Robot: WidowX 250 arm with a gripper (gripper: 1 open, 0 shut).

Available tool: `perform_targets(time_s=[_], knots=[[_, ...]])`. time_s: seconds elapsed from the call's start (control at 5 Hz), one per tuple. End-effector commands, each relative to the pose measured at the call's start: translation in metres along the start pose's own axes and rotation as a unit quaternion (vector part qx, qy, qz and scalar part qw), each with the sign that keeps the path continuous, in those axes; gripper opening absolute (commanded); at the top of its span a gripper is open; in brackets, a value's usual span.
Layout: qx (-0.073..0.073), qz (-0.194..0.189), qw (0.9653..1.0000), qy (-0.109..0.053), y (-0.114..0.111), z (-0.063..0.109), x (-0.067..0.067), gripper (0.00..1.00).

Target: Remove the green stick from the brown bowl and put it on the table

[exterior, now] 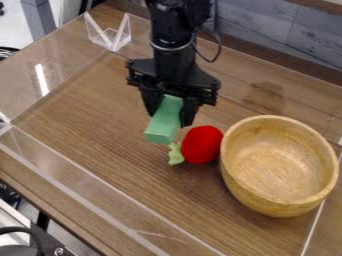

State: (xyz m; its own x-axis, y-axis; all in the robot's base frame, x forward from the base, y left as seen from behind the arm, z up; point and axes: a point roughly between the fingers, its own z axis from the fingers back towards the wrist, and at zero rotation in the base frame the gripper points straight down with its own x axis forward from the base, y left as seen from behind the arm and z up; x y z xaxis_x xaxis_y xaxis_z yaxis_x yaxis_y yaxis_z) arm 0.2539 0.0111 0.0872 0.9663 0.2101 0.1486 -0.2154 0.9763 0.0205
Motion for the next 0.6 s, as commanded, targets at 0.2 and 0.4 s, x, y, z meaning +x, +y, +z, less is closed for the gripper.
perform_targets(time_s=[0.2,0.4], knots=[[0.012,0.051,0.9986,-0.009,0.020,0.004,0.002,0.00],[0.023,0.098,0.9949,-0.006,0.035,0.008,-0.001,0.00]])
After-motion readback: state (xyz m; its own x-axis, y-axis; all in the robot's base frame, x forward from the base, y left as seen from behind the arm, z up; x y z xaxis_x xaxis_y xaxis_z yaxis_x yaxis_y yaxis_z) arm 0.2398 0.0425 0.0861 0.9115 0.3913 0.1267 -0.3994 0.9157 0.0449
